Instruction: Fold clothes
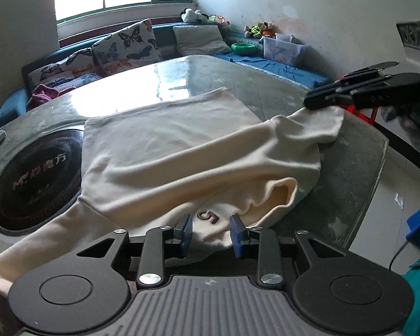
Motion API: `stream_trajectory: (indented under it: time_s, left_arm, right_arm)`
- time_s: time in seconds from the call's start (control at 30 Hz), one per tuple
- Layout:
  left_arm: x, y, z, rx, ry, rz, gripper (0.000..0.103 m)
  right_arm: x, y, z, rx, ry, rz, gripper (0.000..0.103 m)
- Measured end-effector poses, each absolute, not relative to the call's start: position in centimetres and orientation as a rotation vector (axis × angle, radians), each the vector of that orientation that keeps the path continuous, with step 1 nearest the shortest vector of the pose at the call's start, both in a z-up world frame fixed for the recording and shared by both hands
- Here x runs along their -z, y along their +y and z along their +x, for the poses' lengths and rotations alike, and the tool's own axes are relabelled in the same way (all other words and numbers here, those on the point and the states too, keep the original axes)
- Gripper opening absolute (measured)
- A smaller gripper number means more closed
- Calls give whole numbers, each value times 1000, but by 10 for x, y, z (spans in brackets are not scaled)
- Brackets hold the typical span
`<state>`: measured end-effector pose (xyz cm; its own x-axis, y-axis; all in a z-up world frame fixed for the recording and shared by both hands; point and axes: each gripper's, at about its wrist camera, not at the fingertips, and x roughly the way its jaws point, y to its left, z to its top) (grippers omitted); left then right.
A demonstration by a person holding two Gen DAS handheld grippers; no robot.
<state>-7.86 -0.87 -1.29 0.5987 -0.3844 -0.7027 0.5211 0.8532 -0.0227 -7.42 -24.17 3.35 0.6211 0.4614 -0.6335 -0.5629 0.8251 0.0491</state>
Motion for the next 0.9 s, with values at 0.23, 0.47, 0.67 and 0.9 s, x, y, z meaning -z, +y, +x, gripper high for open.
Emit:
stream_trajectory:
  time_s: [0.23,0.47,0.67,0.9]
  left_arm:
    - [14,-1,-83,525,753,178,6]
    - [4,8,-94,551,712,144,4]
    - [-2,14,-107,608,725,143,4]
    - [5,15,-103,658,785,162,6]
  right_arm:
    - [-10,-172,-84,-784,760,-270,29]
    - [15,-153,-89,-764,786,-387,8]
    - [-9,-172,-113,-814,745,-369,5]
    - [6,-172,-122,-887,841,-381,5]
